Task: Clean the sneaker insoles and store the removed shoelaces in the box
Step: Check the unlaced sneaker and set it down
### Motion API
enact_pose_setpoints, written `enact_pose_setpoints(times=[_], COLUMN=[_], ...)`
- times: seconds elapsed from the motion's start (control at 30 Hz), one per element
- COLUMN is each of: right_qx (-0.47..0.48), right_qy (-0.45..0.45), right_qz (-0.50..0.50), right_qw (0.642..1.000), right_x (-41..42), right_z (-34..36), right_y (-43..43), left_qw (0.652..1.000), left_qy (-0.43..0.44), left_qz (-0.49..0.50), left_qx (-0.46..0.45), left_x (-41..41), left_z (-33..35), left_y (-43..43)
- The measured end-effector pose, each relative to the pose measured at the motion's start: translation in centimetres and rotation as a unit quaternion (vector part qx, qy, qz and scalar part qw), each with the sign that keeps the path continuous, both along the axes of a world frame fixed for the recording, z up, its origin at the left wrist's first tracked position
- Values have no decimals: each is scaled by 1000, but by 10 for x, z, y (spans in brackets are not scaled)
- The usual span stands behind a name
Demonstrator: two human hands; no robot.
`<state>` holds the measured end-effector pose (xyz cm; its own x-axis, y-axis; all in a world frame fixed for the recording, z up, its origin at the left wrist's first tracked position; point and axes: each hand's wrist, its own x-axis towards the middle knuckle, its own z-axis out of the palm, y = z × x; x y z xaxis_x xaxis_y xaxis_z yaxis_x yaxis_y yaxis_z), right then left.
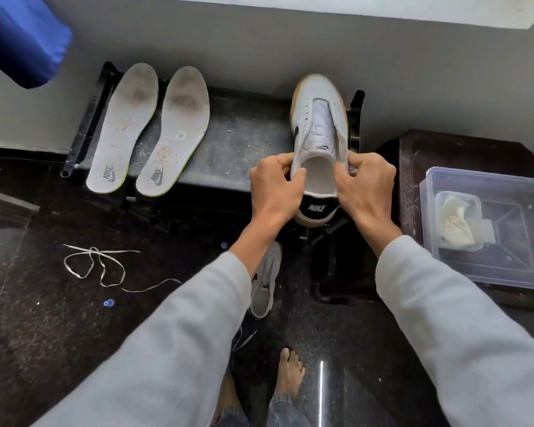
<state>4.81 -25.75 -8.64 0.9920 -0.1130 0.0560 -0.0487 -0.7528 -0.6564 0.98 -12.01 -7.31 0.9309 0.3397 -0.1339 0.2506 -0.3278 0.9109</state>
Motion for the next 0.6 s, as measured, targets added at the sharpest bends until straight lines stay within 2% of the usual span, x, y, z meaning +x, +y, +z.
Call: enact_pose_setpoints(times=[0.13,0.3,0.43,0.6], right_qx=[39,128,143,104], right_qy=[-29,-15,6,23], right_qz=[11,-20,-33,-70], right_qw=[999,992,989,992], right_x=[-46,-143,-219,-291], right_z=[30,58,41,-9], right_y=[5,11,8,-2], left_qw=[999,994,979,976], left_qy=[-19,7,65,130], left_qz=[27,50,85,97], left_qx=[-31,-102,-172,-147], left_x=[-45,-138,-217,-290], left_z=[20,44,32,-23], left_y=[4,4,0,-12])
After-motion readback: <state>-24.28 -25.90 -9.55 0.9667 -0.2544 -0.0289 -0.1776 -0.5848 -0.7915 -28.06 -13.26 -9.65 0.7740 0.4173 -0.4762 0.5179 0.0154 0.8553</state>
